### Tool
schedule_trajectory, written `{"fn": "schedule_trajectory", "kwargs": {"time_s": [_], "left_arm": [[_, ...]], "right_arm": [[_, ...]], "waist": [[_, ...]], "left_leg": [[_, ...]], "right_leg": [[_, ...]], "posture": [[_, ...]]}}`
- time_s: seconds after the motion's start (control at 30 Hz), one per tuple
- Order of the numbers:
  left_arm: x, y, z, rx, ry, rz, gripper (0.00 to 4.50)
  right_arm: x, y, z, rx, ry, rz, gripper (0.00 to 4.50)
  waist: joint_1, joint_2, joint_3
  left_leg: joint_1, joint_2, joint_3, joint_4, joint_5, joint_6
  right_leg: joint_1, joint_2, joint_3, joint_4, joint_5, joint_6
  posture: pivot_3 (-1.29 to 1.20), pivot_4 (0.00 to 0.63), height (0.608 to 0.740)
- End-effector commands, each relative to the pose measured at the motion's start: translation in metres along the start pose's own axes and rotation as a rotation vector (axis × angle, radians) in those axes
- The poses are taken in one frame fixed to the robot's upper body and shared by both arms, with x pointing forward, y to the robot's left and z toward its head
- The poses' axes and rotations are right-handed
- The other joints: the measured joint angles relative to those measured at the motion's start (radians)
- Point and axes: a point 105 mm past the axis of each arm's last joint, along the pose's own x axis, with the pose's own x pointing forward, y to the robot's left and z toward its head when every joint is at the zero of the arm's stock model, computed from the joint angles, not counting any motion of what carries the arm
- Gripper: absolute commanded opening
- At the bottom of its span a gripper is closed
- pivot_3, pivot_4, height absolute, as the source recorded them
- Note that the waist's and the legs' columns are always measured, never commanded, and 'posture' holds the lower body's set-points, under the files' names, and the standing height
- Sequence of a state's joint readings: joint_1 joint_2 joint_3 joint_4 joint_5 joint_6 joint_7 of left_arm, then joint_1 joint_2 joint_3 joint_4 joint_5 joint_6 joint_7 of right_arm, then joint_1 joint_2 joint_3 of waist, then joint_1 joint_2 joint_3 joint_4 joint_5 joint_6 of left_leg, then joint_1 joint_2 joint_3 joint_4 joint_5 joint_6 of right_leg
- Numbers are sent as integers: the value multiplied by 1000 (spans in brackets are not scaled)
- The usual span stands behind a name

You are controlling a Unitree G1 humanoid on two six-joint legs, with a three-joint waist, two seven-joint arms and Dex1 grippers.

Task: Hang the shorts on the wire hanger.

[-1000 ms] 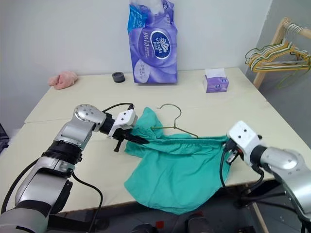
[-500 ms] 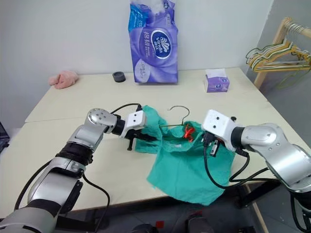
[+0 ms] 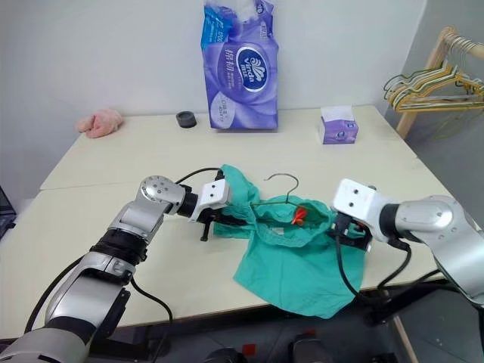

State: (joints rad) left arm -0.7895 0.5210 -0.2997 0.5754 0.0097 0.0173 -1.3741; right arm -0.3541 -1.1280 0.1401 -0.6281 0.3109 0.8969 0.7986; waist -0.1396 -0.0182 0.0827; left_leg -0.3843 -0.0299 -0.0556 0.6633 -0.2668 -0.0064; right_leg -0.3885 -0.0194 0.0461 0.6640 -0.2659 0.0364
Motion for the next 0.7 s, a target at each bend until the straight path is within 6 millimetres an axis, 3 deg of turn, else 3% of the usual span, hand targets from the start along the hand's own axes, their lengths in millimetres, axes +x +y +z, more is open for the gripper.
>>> {"fn": "schedule_trajectory", "kwargs": {"time_s": [0.03,0.27,0.67,0.7], "left_arm": [[-3,2,15,53,-34,0,0],[-5,2,14,58,-21,-1,0],[-6,-1,16,66,-32,-11,0],[-6,-1,17,66,-33,-11,0]], "right_arm": [[0,-9,-2,-10,-5,-30,4172],[24,-11,-21,-14,36,-2,4172],[52,-15,-16,-19,28,93,4172],[53,-15,-16,-16,28,99,4002]], "waist": [[-4,0,0],[-3,0,0],[-3,0,0],[-3,0,0]], "left_leg": [[0,0,1,0,0,0],[0,0,1,0,0,0],[1,0,0,0,0,0],[1,0,0,0,0,0]], "right_leg": [[0,0,0,0,0,0],[0,0,0,0,0,0],[0,0,0,1,0,0],[0,0,0,1,0,0]], "posture": [[-216,58,740],[-204,53,740],[-195,51,740],[-194,51,740]]}}
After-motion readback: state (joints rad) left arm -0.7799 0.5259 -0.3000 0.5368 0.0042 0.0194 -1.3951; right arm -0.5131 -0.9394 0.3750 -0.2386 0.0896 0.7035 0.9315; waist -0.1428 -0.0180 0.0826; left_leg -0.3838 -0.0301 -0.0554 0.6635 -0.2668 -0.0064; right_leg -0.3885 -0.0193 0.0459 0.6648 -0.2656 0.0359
